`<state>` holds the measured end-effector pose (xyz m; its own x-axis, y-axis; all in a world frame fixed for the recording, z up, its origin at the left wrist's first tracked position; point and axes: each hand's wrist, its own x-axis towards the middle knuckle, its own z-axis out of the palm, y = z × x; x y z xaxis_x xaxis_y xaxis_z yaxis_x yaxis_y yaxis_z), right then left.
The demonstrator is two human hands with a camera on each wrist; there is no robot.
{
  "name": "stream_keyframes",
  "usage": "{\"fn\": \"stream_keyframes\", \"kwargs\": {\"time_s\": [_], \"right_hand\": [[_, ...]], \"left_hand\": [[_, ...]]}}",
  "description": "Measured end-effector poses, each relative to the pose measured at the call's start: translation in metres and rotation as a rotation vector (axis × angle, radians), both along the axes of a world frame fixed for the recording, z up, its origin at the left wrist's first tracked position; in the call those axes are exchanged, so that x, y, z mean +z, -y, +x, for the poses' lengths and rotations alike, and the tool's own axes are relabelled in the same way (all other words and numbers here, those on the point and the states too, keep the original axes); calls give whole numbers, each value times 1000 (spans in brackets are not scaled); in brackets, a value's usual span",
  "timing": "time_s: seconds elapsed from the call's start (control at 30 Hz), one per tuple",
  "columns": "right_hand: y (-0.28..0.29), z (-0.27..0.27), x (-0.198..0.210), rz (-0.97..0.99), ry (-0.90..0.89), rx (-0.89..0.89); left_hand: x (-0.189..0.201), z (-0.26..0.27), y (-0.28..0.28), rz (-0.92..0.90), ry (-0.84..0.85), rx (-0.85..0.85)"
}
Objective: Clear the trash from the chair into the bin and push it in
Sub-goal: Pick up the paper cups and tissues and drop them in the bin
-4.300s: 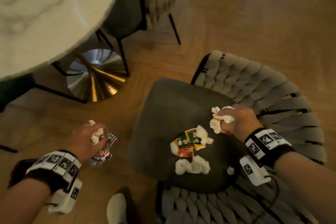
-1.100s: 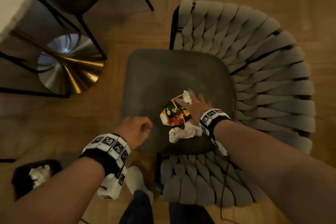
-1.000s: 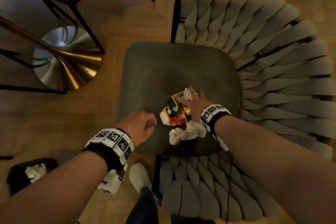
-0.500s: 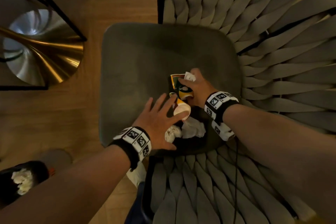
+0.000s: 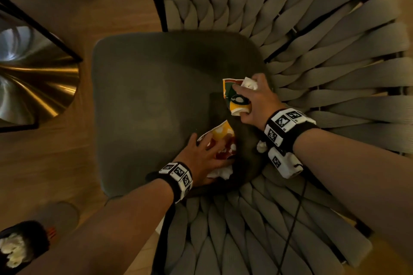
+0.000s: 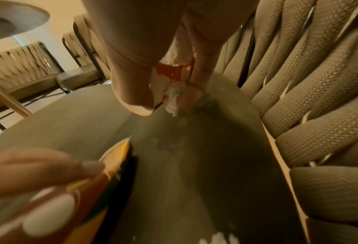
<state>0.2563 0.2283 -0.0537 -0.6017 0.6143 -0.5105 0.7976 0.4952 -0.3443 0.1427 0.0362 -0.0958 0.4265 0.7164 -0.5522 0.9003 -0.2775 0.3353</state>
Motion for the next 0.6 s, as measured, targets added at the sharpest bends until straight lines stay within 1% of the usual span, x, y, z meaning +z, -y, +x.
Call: {"fn": "stream_keyframes", "kwargs": {"time_s": [0.13,0.23,0.33,0.4,0.47,0.5,0.6], "right_hand": [[-1,0,3,-1,-25,-9],[-1,2,7,-27,-35,-52],[1,6,12,-72,-3,-114],[7,11,13,-115,86,-224],[16,17,14,-143,186,-394],[22,20,14,-170,201,-486],[45,30,5,-317,206,-774]], "left_hand": [[-8,0,-7,2,2,-25],[-5,-2,-12,4,23,24],[0,-8,-8,49,-77,65],[3,-11,-5,74,-128,107],[-1,-13,-2,42,-132,137],[-2,-13,-2,10,-122,157],[4,-9,0,-9,-125,198]]}}
